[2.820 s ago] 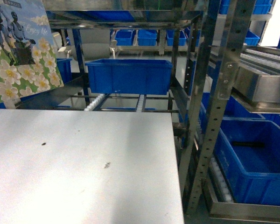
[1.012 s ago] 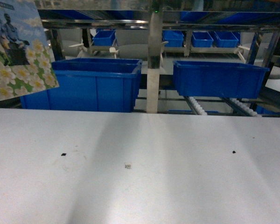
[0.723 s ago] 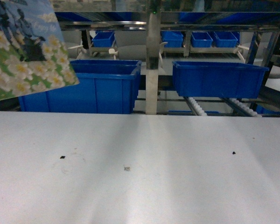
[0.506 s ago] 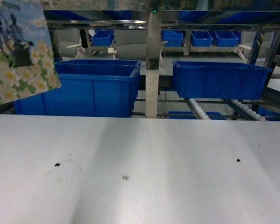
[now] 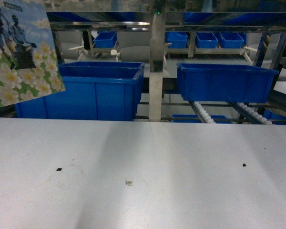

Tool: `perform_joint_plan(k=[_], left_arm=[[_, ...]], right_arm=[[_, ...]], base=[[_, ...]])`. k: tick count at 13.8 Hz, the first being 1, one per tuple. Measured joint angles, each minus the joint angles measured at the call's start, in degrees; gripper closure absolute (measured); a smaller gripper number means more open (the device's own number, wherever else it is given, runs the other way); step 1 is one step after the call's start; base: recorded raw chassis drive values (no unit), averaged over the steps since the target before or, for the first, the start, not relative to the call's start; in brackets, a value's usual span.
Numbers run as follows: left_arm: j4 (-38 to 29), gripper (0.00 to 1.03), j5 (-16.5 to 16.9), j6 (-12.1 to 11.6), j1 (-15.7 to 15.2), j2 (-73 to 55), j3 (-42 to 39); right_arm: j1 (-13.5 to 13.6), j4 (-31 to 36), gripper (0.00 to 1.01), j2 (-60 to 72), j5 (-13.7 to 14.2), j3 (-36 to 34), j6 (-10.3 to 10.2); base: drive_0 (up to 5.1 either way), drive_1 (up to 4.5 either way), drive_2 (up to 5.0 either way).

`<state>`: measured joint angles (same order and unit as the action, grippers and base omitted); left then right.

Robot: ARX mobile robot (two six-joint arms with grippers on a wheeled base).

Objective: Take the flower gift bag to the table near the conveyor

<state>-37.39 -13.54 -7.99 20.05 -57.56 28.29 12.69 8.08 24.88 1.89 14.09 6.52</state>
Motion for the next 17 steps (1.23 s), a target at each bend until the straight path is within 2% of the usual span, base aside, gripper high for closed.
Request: perform_joint_plan(k=[2,4,6,7,11,15,17], left_arm=[[0.0,1.01,-0.02,0.0,0.0,0.0,0.0],[0.0,1.01,0.0,0.0,0.0,0.0,0.0],[0.0,1.01,0.0,0.0,0.0,0.0,0.0],[0.0,1.01,0.0,0.0,0.0,0.0,0.0],[0.02,1.01,0.0,0.0,0.0,0.0,0.0],[-0.02,1.01,0.0,0.0,0.0,0.0,0.0],[0.0,1.01,0.0,0.0,0.0,0.0,0.0]], right_arm=[[-5.64,9.31,0.99,9.11,-6.49,-2.08,0.42],[-10.14,23.67,0.99,23.45,-11.15,-2.08,1.81],[-12.74,33.46,0.99,38.42,-12.35,1.97,2.43],[-13.2,37.09,0.99,44.74,-12.79,5.11,2.71],[-13.68,41.75,0.99,64.83,-13.2,15.72,3.41],[-14.64,41.59,0.99,80.02,-14.56,23.98,3.63],[-15.04,39.17,0.99,86.29,-15.5,29.03,3.63]], base=[[0.0,0.0,0.0],[0.0,0.0,0.0],[0.0,0.0,0.0],[0.0,0.0,0.0],[0.0,0.0,0.0],[0.0,0.0,0.0],[0.0,0.0,0.0]])
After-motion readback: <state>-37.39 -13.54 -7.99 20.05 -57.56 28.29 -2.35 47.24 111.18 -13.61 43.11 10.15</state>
